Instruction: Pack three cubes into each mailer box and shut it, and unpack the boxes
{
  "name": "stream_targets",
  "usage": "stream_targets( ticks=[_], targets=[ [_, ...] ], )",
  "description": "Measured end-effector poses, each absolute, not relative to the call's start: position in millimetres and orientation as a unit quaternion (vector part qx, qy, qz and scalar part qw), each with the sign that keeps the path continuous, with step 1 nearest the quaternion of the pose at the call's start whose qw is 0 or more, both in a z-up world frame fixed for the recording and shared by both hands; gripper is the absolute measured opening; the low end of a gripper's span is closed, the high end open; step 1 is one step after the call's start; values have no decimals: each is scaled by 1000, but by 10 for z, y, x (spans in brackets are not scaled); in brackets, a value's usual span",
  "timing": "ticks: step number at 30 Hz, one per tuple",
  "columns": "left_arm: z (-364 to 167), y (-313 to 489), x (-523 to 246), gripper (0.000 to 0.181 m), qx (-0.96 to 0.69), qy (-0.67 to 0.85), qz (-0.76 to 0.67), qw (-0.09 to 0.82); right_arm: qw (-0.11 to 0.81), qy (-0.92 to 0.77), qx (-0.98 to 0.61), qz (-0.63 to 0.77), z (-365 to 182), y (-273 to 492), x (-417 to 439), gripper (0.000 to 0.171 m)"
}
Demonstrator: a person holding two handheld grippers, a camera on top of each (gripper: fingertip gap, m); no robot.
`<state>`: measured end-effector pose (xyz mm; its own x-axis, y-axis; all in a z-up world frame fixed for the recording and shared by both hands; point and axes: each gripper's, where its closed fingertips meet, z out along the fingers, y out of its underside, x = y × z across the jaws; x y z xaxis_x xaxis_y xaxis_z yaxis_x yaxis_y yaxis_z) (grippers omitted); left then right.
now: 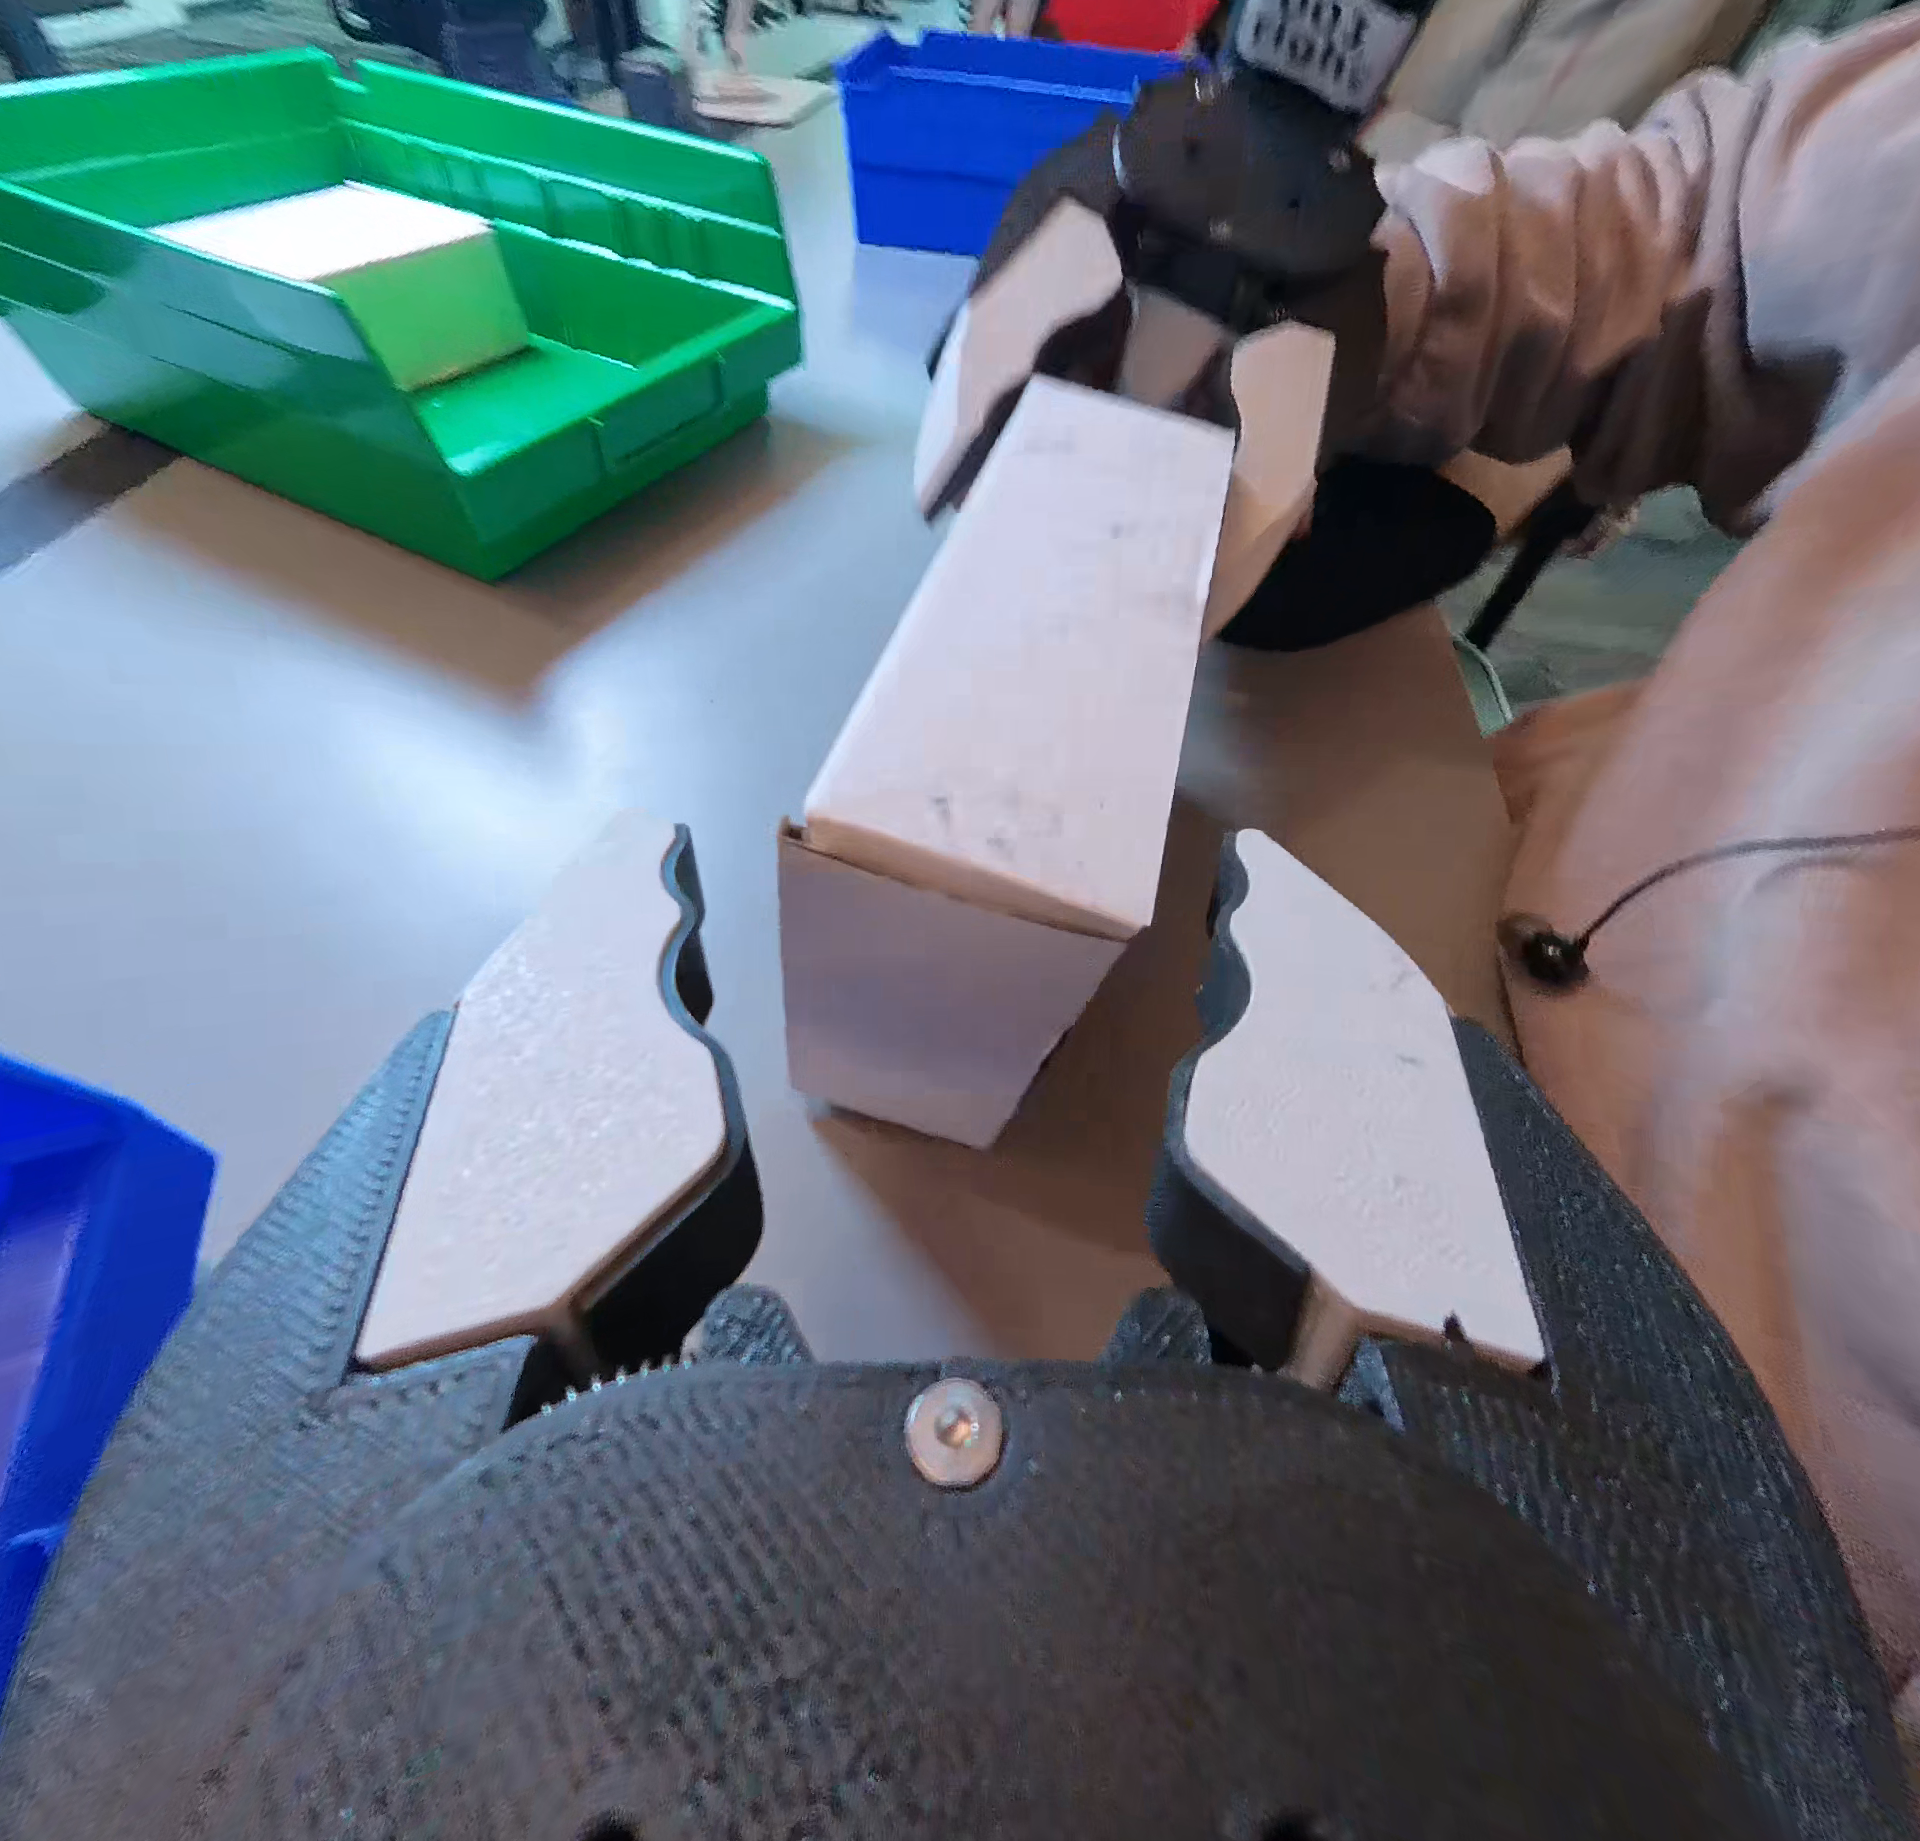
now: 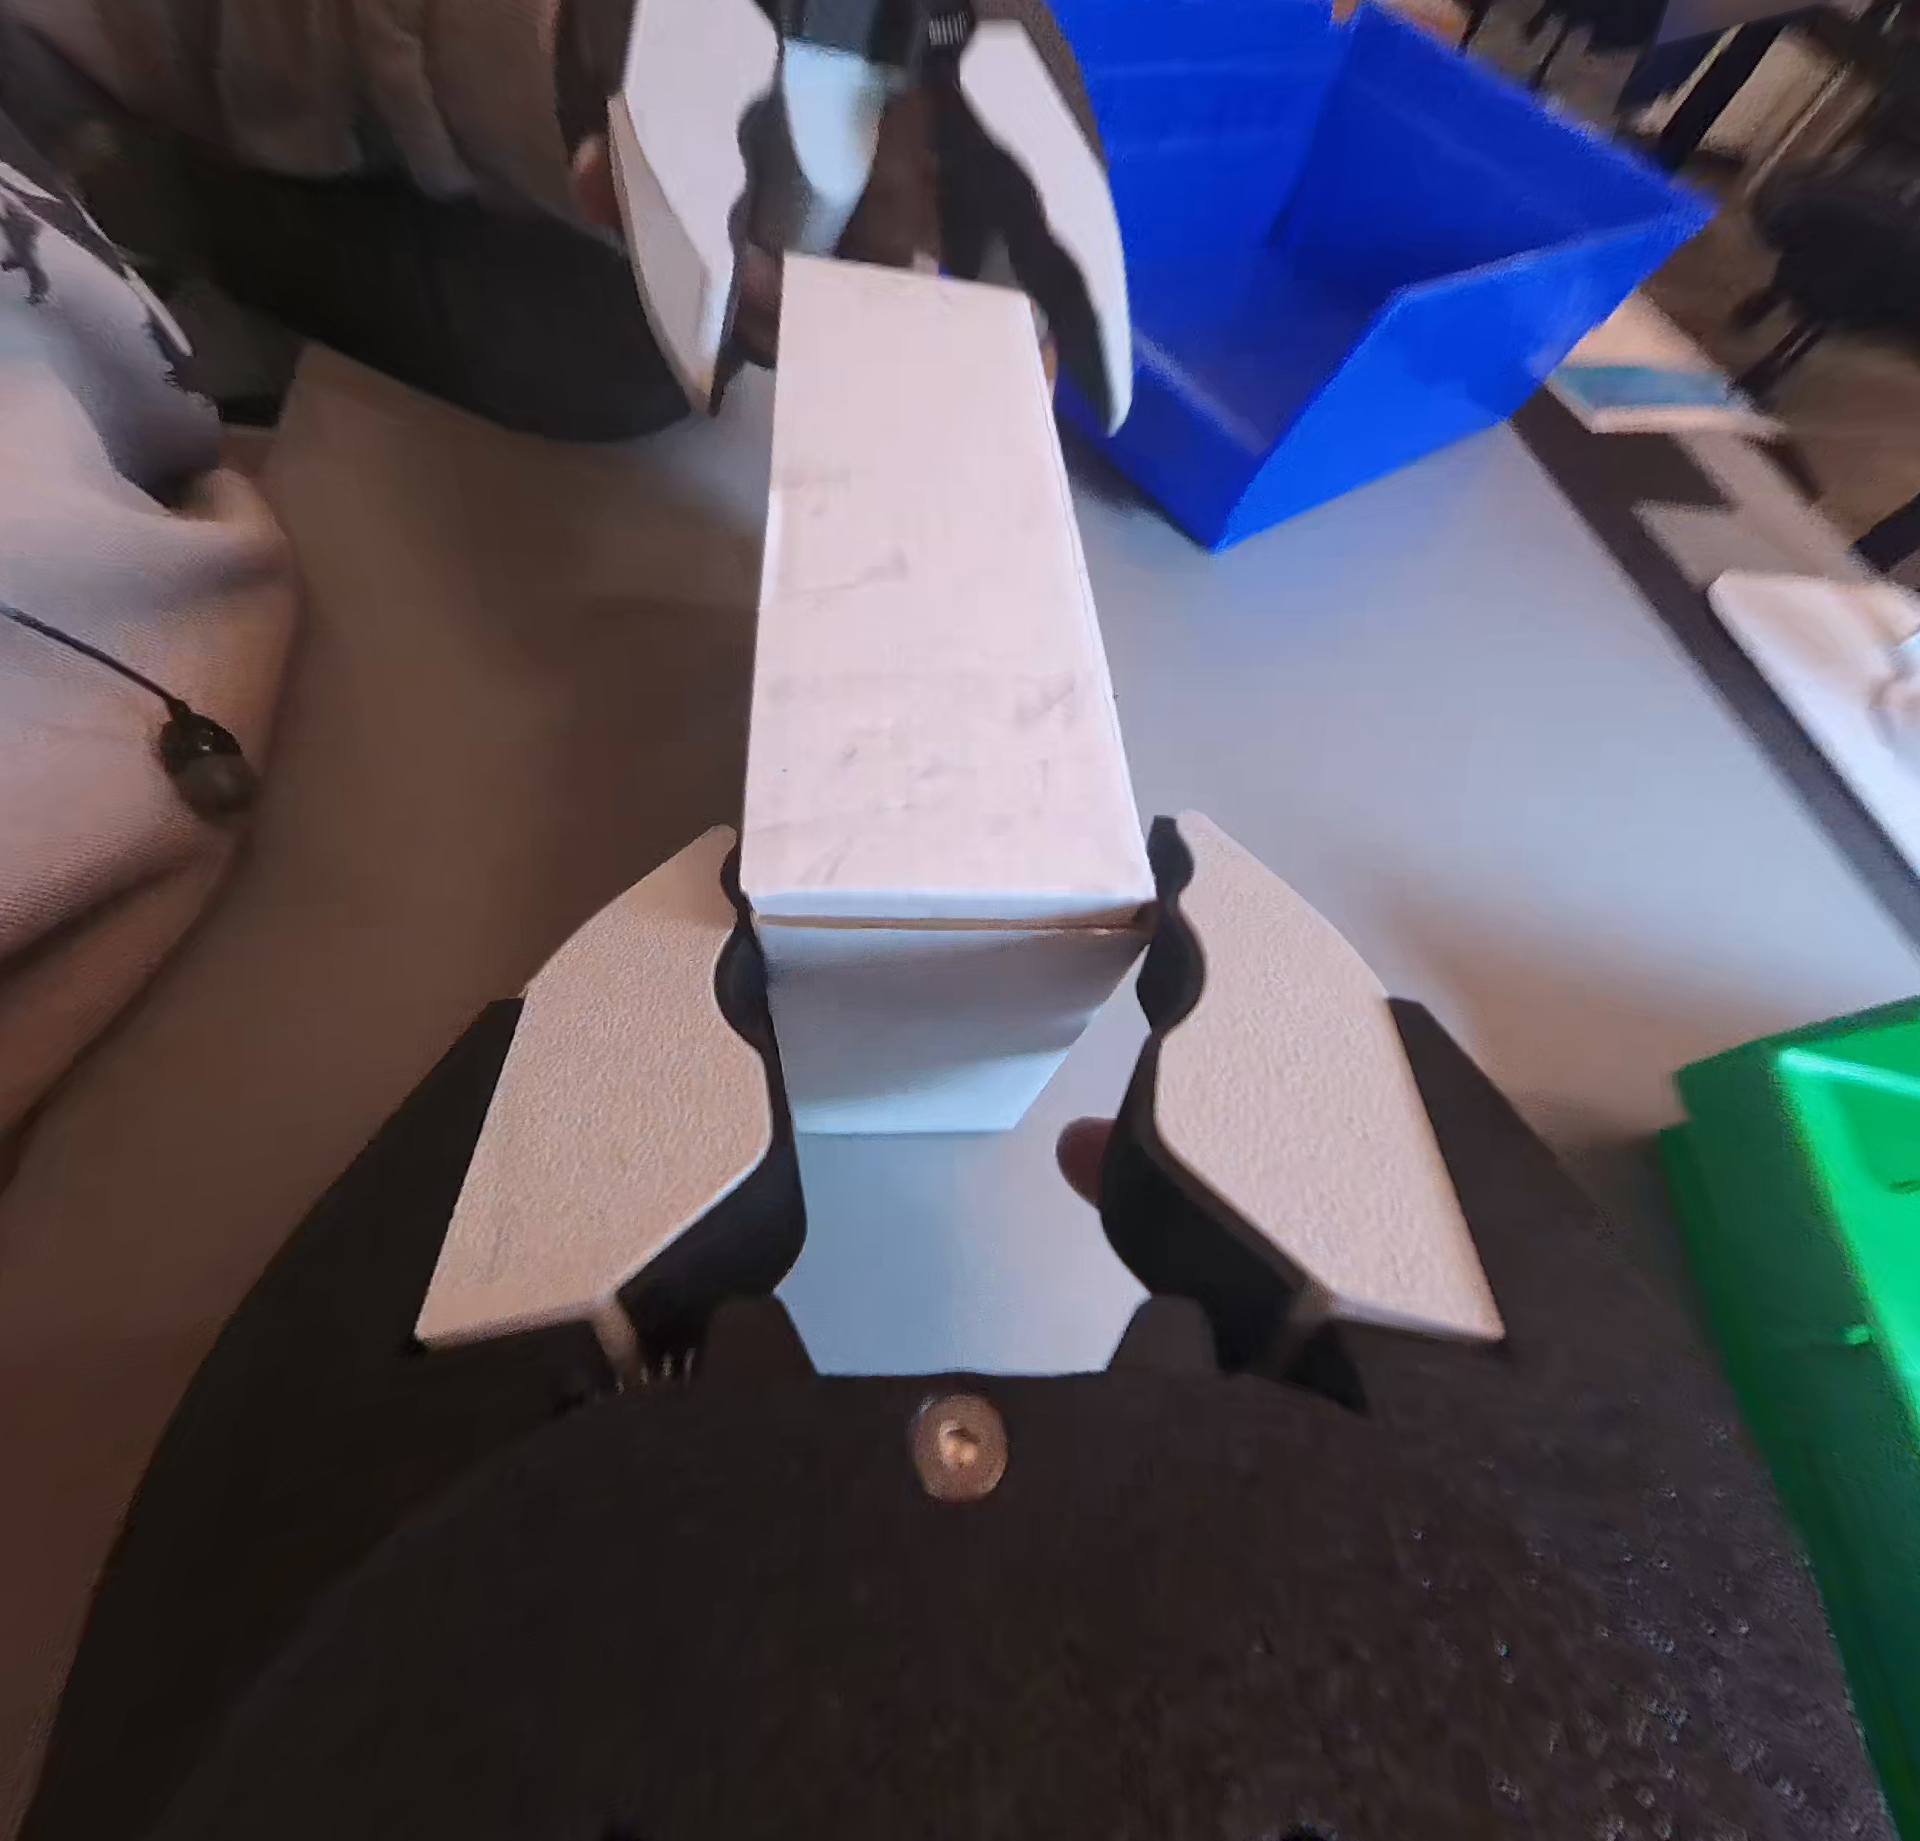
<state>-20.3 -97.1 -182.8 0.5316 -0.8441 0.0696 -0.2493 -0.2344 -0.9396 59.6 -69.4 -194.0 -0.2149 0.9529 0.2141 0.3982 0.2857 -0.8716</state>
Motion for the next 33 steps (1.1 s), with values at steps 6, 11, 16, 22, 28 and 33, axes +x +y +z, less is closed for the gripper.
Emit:
stream_targets(
  ticks=[6,11,16,22,28,33],
  targets=[
    [-2003,-889,-181,72,-663,509,-85,541,530,-730,-331,276,-1658,-793,614,70],
    [-1676,-769,-206,66,-604,532,26,592,578,-736,-311,166,-1560,-588,662,70],
    [-1537,-552,-344,66,-590,538,148,584,552,-745,-371,46,-1417,-244,764,81],
    [-1418,-350,-136,66,-539,565,231,581,530,-753,-374,-112,-1404,-186,551,74],
    [-1305,-259,30,65,-529,553,234,600,514,-745,-373,-203,-1418,49,477,58],
    [-1173,-231,16,66,-526,532,203,632,513,-758,-348,-202,-1269,102,447,58]
  ],
)
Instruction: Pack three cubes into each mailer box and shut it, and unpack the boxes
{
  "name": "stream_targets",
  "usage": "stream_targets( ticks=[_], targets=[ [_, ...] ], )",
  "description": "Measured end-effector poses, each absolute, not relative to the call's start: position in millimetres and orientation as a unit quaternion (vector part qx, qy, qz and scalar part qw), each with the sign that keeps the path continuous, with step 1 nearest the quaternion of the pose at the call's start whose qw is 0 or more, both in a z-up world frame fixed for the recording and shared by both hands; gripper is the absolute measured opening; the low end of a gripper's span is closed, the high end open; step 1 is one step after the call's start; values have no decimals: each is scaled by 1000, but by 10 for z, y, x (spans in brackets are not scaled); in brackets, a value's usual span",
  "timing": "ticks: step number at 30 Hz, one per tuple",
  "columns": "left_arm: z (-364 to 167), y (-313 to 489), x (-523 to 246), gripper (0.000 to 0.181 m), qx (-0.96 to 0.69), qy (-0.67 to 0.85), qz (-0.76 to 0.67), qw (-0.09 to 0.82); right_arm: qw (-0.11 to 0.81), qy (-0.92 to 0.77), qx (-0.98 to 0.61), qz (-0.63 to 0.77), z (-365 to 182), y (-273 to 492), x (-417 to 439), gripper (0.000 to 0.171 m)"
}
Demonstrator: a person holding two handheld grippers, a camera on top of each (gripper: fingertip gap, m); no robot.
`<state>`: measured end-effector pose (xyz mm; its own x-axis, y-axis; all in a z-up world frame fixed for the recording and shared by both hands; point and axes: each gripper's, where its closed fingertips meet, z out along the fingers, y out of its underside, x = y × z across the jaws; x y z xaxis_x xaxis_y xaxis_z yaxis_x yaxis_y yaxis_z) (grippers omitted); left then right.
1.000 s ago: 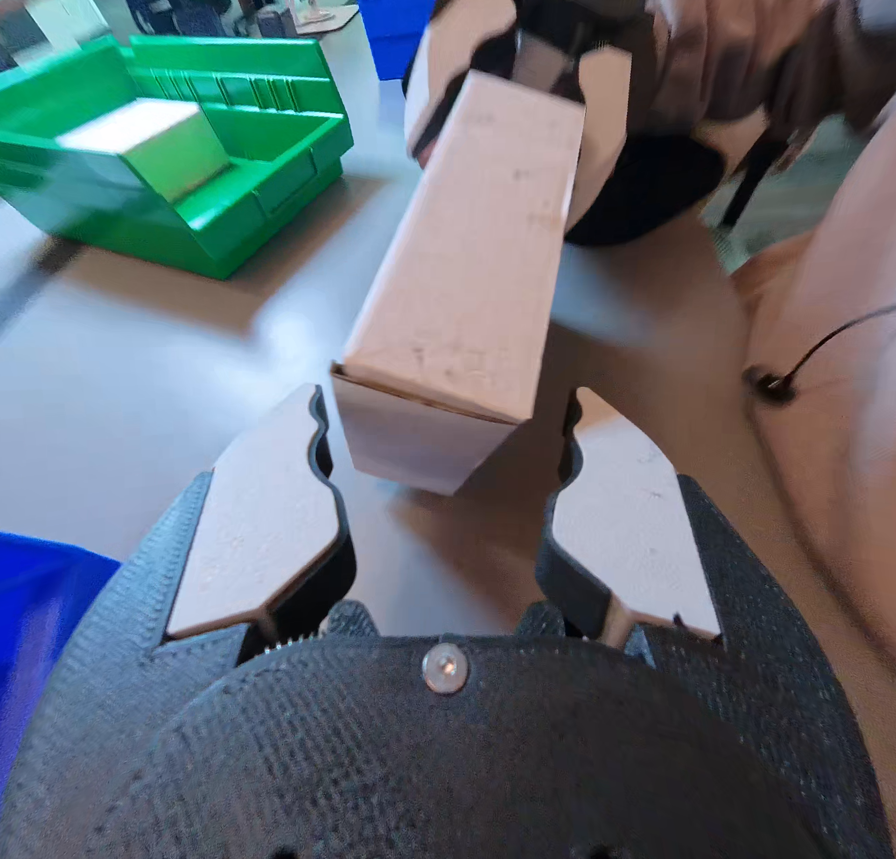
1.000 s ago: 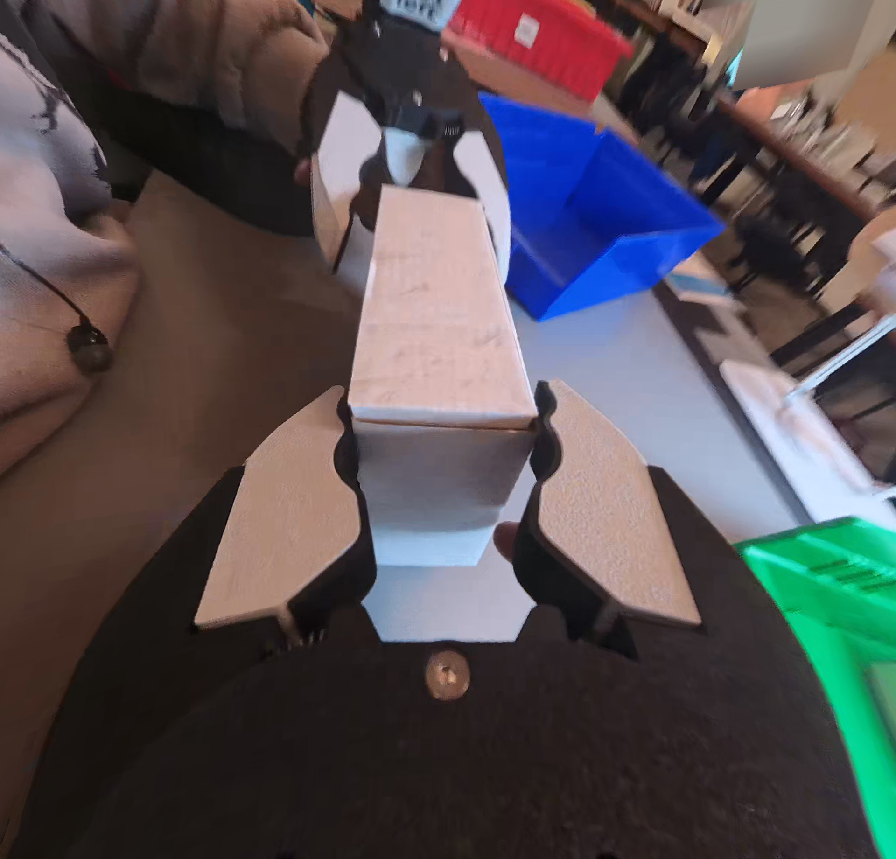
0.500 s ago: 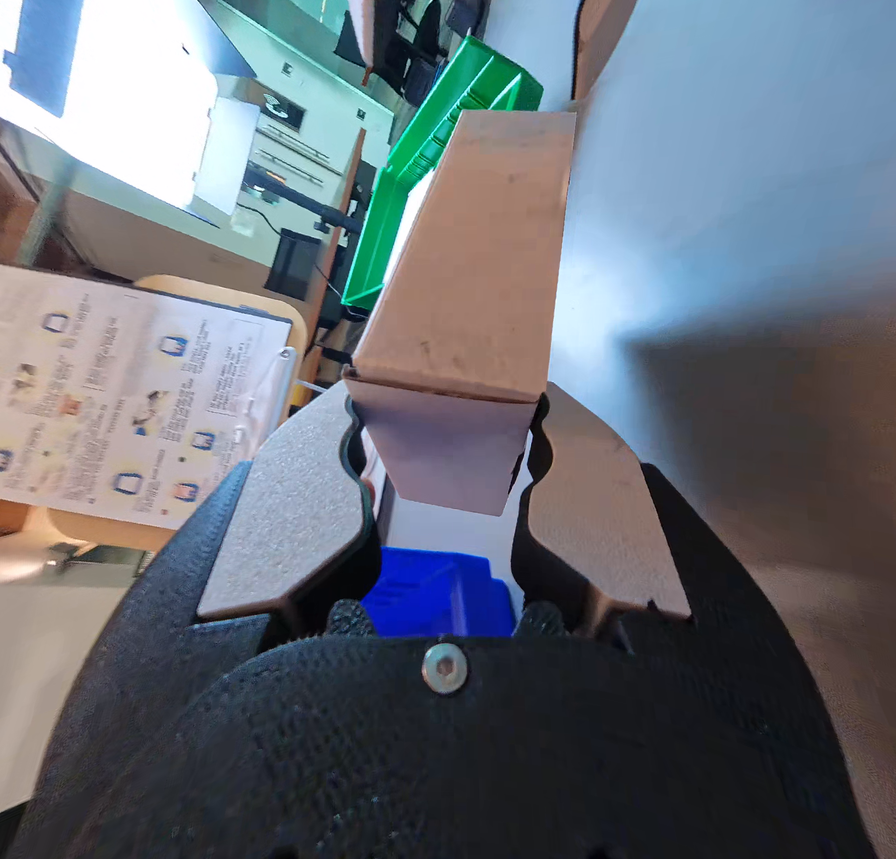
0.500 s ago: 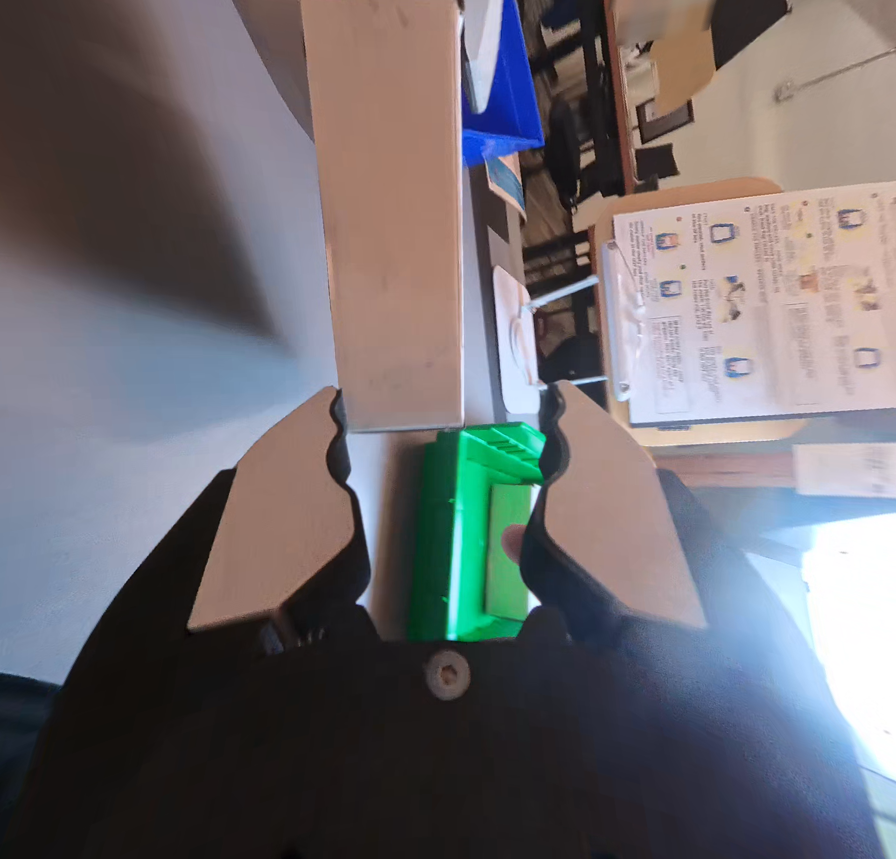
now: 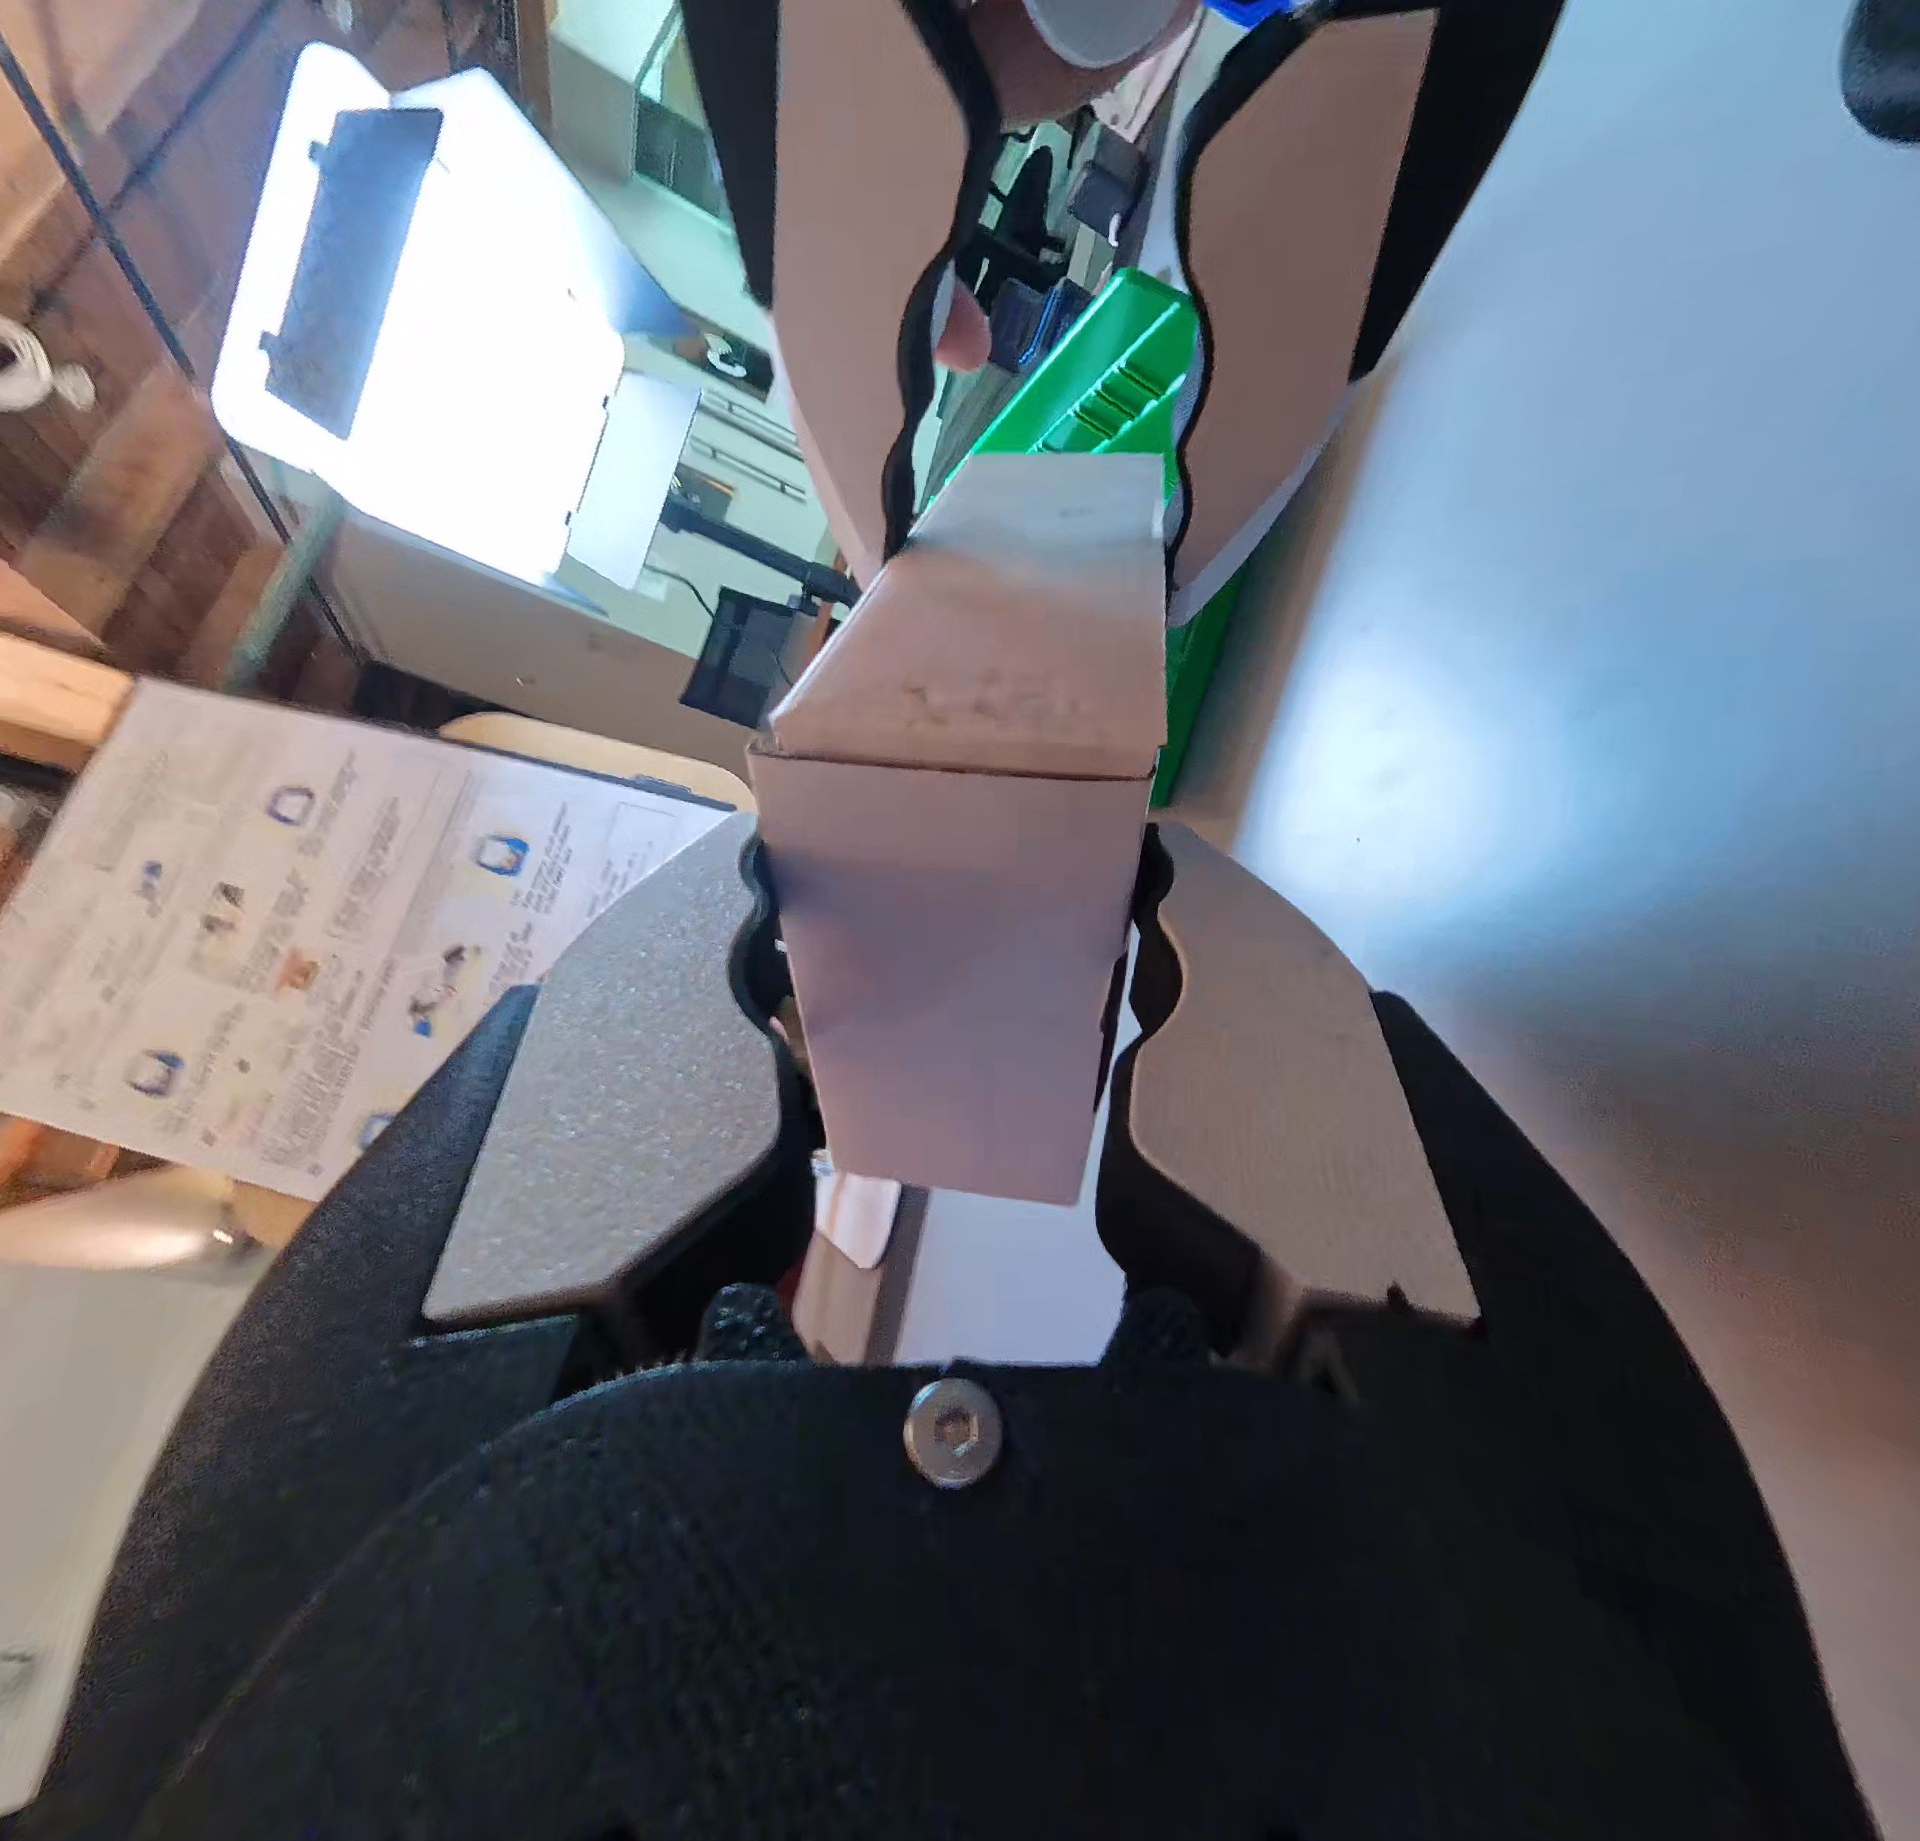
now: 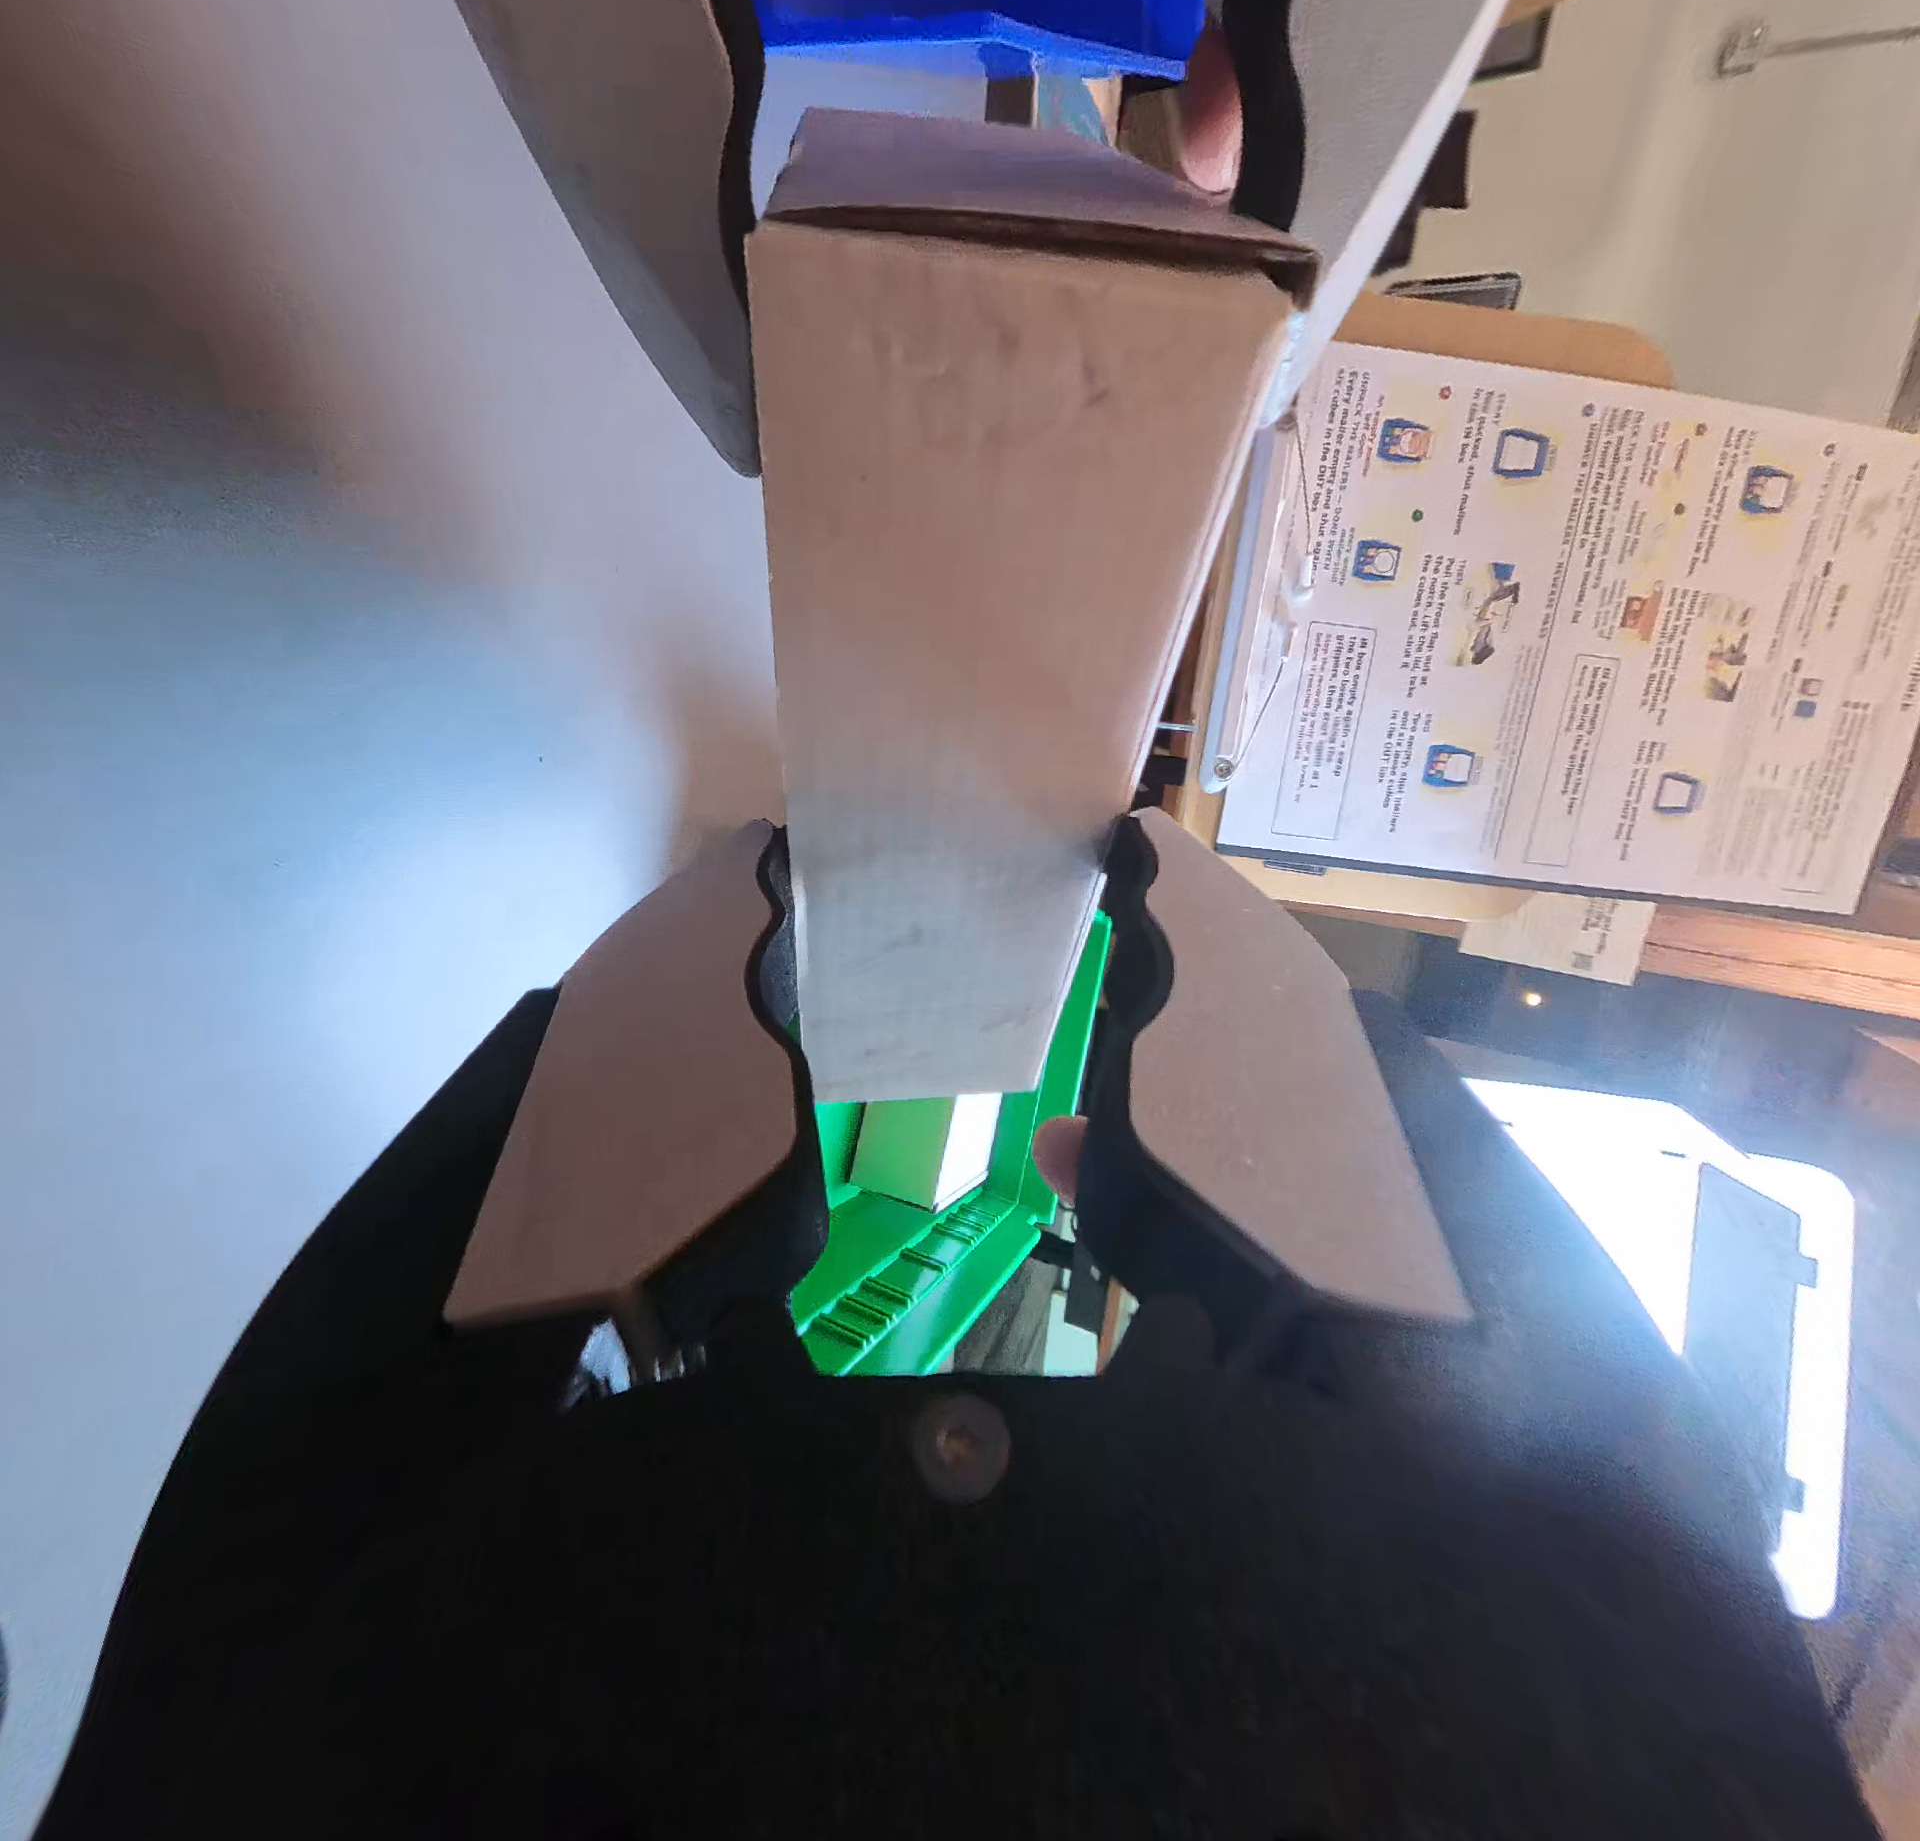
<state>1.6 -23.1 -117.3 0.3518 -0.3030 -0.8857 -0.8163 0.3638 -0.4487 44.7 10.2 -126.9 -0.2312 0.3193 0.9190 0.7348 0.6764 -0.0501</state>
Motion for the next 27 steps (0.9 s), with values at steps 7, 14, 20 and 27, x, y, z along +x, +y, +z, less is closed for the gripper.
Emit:
stream_targets(
  ticks=[7,14,20,27],
  targets=[
    [-762,-288,-532,66,-601,401,103,684,483,-721,-413,-276,-817,876,731,57],
    [-900,-481,-1029,62,-675,299,49,673,436,-642,-495,-391,-827,2303,1249,58],
    [-1141,-632,-1269,58,-700,271,66,657,399,-609,-526,-440,-1239,3104,1398,57],
    [-1344,-616,-1462,56,-738,239,47,629,393,-601,-530,-452,-1562,3469,1321,58]
  ],
)
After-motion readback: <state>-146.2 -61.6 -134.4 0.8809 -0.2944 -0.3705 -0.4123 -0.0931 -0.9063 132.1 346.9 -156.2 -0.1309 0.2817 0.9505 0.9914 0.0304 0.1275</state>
